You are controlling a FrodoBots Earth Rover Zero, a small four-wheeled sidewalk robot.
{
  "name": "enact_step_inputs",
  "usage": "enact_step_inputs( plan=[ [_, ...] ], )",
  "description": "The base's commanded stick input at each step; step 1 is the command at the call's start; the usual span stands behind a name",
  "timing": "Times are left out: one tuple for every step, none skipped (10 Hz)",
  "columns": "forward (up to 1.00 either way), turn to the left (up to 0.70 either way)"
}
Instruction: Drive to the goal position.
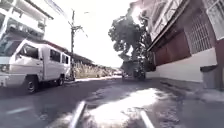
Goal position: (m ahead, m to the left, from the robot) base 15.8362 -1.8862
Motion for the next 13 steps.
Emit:
enact_step_inputs(
  plan=[
    [0.85, 0.0],
    [0.85, 0.0],
    [0.85, 0.0],
    [0.85, 0.0],
    [0.85, 0.0],
    [0.85, 0.0],
    [0.85, 0.0],
    [0.85, 0.0],
    [0.85, 0.0],
    [0.85, 0.0],
    [0.85, 0.0],
    [0.85, 0.0],
    [0.85, 0.0]
  ],
)
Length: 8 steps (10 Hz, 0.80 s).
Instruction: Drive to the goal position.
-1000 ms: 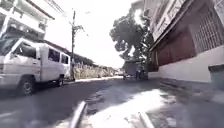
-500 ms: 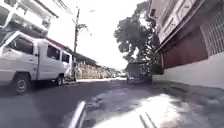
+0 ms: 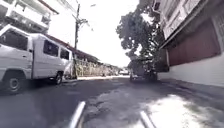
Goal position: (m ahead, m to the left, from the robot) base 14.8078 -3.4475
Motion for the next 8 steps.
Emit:
enact_step_inputs(
  plan=[
    [0.85, 0.0],
    [0.85, 0.0],
    [0.85, 0.0],
    [0.85, 0.0],
    [0.85, 0.0],
    [0.85, 0.0],
    [0.85, 0.0],
    [0.85, 0.0]
  ],
)
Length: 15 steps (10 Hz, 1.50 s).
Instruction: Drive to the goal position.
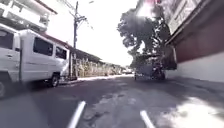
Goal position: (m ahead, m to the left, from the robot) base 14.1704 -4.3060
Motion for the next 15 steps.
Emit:
enact_step_inputs(
  plan=[
    [0.85, 0.0],
    [0.85, 0.0],
    [0.85, 0.0],
    [0.85, 0.0],
    [0.85, 0.0],
    [0.85, 0.0],
    [0.85, 0.0],
    [0.85, 0.0],
    [0.85, 0.0],
    [0.85, 0.0],
    [0.85, -0.01],
    [0.85, -0.34],
    [0.85, -0.34],
    [0.85, -0.34],
    [0.85, -0.34]
  ],
)
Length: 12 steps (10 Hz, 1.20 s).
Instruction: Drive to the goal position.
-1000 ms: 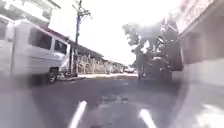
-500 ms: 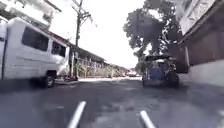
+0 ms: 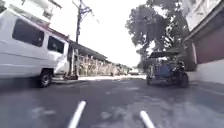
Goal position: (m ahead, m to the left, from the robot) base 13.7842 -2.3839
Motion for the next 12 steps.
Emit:
enact_step_inputs(
  plan=[
    [0.85, -0.34],
    [0.85, -0.34],
    [0.85, -0.34],
    [0.85, -0.34],
    [0.85, -0.34],
    [0.85, -0.34],
    [0.85, -0.34],
    [0.85, -0.34],
    [0.85, -0.34],
    [0.85, -0.09],
    [0.85, 0.0],
    [0.85, 0.0]
  ],
)
